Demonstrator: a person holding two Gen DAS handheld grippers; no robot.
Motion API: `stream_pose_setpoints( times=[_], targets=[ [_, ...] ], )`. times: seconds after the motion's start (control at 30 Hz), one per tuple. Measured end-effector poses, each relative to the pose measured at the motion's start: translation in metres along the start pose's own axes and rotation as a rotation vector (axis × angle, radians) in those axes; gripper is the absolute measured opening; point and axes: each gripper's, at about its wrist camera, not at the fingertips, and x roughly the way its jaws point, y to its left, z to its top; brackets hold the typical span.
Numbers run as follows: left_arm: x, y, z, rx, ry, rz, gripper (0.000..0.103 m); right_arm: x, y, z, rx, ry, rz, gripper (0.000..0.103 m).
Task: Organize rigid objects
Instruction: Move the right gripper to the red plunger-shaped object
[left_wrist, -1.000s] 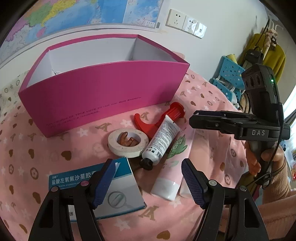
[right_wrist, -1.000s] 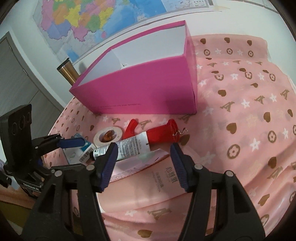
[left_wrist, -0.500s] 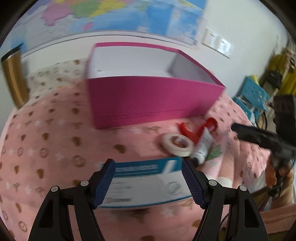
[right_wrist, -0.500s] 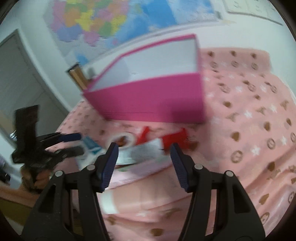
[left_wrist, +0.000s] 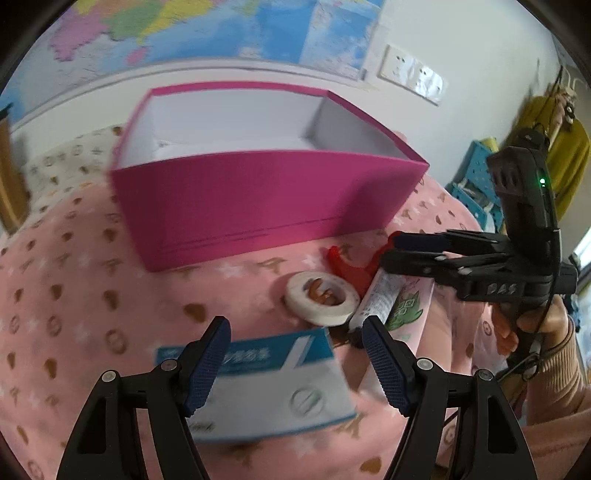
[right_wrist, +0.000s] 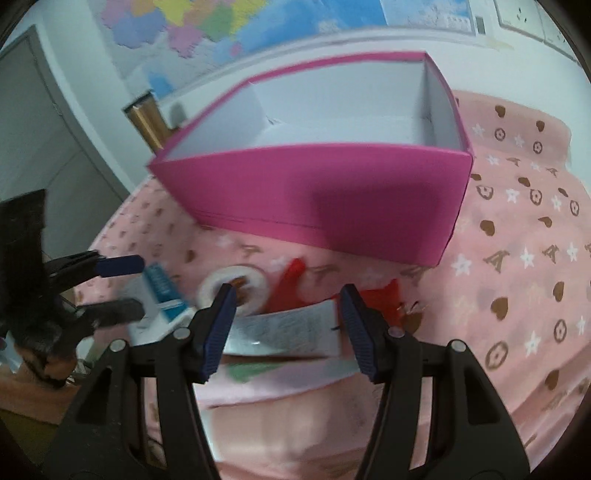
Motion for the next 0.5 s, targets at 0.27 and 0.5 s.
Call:
stream_pose_setpoints(
  times=[0.27,0.5],
  targets=[
    [0.029,-0.01,0.01,0.035,0.063,-0.029,0.075,0.001,0.004,-0.01,-0.098,0.112,-0.045,0.06],
    [0.04,-0.013,0.014,0.038,0.082,-0.001,0.073,-0.009,-0.021,-0.022,0.001,0.092,-0.038,0.06]
  ],
)
